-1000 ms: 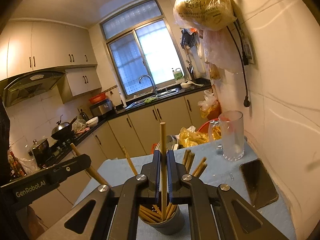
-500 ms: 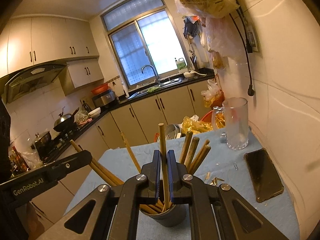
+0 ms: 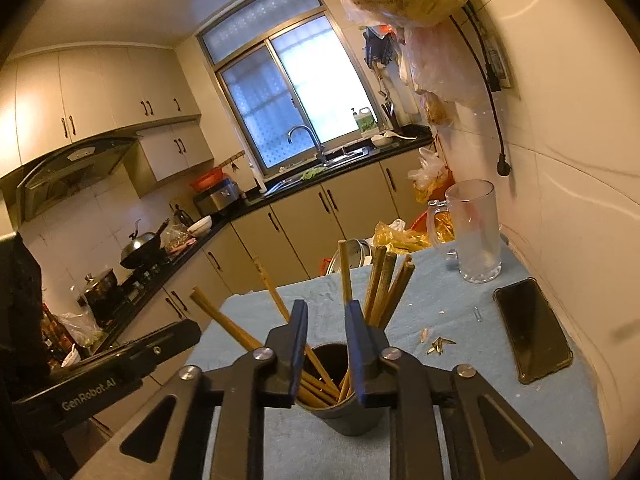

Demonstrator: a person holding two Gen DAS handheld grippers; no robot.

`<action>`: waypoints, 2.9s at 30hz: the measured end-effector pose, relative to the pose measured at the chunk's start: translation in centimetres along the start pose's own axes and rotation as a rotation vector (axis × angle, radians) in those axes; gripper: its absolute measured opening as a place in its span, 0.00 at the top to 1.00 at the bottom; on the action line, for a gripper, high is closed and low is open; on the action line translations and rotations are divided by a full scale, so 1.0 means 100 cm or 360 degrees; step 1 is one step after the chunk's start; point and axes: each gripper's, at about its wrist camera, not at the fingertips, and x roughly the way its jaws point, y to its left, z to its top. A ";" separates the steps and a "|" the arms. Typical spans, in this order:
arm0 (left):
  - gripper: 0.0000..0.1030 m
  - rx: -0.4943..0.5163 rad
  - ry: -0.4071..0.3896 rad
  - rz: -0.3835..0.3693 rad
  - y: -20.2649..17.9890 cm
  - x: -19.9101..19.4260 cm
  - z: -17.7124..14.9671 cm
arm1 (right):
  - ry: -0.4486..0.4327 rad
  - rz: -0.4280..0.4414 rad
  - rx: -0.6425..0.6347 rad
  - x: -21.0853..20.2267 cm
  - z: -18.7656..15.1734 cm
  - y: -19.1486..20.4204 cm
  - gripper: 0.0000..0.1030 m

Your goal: Organize utensils

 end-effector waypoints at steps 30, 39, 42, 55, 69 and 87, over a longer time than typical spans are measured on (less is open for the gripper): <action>0.25 0.0167 -0.0135 0.0255 -0.029 -0.174 -0.113 | -0.0031 -0.0083 -0.0113 -0.198 -0.080 0.038 0.40; 0.22 0.0198 -0.0162 0.0308 -0.036 -0.199 -0.123 | -0.0067 -0.0085 -0.0152 -0.228 -0.086 0.049 0.36; 0.21 0.0183 -0.0166 0.0311 -0.034 -0.204 -0.125 | -0.0082 -0.0091 -0.0161 -0.235 -0.086 0.052 0.36; 0.20 0.0153 -0.0170 0.0369 -0.032 -0.218 -0.131 | -0.0130 -0.0103 -0.0207 -0.253 -0.090 0.062 0.34; 0.16 0.0124 -0.0195 0.0409 -0.031 -0.227 -0.131 | -0.0170 -0.0186 -0.0269 -0.262 -0.087 0.072 0.33; 0.16 0.0116 -0.0219 0.0419 -0.025 -0.230 -0.126 | -0.0206 -0.0302 -0.0326 -0.264 -0.079 0.082 0.33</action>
